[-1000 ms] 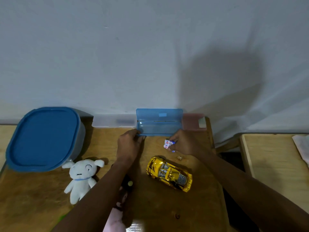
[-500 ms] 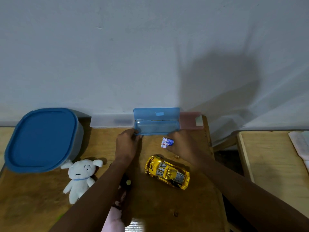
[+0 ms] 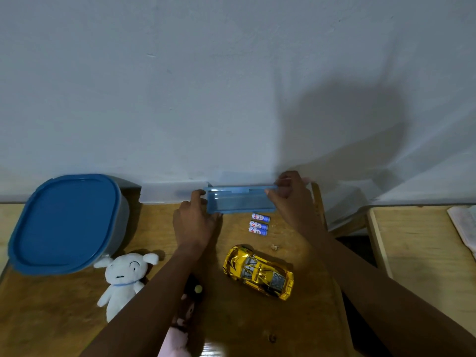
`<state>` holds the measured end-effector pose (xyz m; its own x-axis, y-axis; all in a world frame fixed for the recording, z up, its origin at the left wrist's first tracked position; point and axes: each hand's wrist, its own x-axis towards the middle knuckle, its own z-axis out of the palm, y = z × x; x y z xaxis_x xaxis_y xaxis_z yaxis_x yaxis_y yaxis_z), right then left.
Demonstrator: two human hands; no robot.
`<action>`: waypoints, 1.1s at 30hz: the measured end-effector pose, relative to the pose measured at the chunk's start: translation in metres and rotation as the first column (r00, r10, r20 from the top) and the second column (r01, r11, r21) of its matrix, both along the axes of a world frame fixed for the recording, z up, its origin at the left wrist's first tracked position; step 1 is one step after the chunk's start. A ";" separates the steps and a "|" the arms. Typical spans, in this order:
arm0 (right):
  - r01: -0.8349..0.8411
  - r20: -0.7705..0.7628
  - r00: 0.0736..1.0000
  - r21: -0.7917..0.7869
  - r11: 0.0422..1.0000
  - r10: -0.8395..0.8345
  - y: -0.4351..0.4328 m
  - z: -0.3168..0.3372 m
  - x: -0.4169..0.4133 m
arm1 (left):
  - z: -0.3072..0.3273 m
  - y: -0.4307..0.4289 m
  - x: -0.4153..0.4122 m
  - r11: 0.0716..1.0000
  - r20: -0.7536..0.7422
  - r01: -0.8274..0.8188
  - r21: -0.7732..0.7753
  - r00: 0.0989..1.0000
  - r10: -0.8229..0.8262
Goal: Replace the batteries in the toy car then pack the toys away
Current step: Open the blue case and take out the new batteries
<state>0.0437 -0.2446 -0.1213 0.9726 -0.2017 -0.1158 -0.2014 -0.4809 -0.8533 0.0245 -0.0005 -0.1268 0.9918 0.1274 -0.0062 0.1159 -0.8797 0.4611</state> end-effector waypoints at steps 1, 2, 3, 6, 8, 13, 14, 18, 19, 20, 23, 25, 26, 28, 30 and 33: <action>-0.040 0.022 0.999 -0.046 0.998 0.041 -0.002 -0.002 -0.005 | -0.001 0.000 0.000 1.000 0.003 -0.008 0.017 1.000 0.007; -0.081 0.060 0.994 -0.132 0.988 0.089 -0.006 -0.006 -0.009 | -0.002 0.000 0.000 0.999 0.009 -0.015 0.036 1.000 0.014; -0.115 0.109 0.984 -0.238 0.964 0.144 -0.008 -0.011 -0.012 | -0.003 0.000 0.001 0.998 0.022 -0.018 0.064 1.000 0.016; -0.226 0.126 0.940 -0.463 0.857 0.316 -0.016 -0.023 -0.013 | -0.007 -0.003 0.003 0.984 0.080 0.011 0.178 0.996 -0.026; -0.271 0.086 0.927 -0.515 0.813 0.364 -0.020 -0.025 -0.009 | -0.009 -0.006 0.006 0.969 0.082 0.074 0.237 0.992 -0.096; -0.217 0.106 0.906 -0.716 0.664 0.410 -0.025 -0.019 0.004 | -0.013 -0.011 0.014 0.938 0.086 0.151 0.313 0.979 -0.186; -0.215 0.104 0.908 -0.718 0.662 0.407 -0.025 -0.020 0.007 | -0.013 -0.013 0.017 0.938 0.077 0.144 0.315 0.981 -0.176; -0.278 0.045 0.911 -0.665 0.693 0.410 -0.022 -0.029 0.014 | -0.013 -0.016 0.026 0.944 0.071 0.117 0.309 0.987 -0.145; -0.288 0.033 0.910 -0.668 0.686 0.413 -0.021 -0.031 0.014 | -0.014 -0.016 0.027 0.944 0.077 0.116 0.309 0.986 -0.146; -0.286 0.030 0.911 -0.674 0.682 0.412 -0.021 -0.031 0.013 | -0.014 -0.016 0.028 0.944 0.078 0.119 0.307 0.986 -0.150; -0.274 0.046 0.911 -0.676 0.684 0.411 -0.022 -0.029 0.011 | -0.014 -0.019 0.027 0.950 0.059 0.112 0.291 0.989 -0.135; -0.270 0.062 0.906 -0.676 0.686 0.418 -0.025 -0.026 0.010 | -0.011 -0.026 0.025 0.957 0.067 0.100 0.272 0.990 -0.123; -0.253 0.078 0.911 -0.669 0.699 0.405 -0.029 -0.024 0.009 | -0.010 -0.032 0.023 0.960 0.084 0.108 0.258 0.988 -0.133; -0.213 0.100 0.925 -0.661 0.719 0.366 -0.041 -0.021 0.007 | -0.007 -0.049 0.019 0.966 0.123 0.144 0.216 0.977 -0.173; -0.190 0.105 0.932 -0.671 0.717 0.346 -0.057 -0.019 0.005 | 0.001 -0.073 0.015 0.970 0.133 0.183 0.162 0.970 -0.205; -0.211 0.091 0.931 -0.657 0.724 0.354 -0.075 -0.016 0.004 | 0.011 -0.111 0.014 0.966 0.122 0.231 0.115 0.962 -0.244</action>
<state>0.0476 -0.3199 -0.1373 0.9824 0.1298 0.1346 0.1689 -0.9245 -0.3416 0.0389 -0.1111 -0.1162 0.9845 -0.1185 0.1296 -0.1587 -0.9165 0.3673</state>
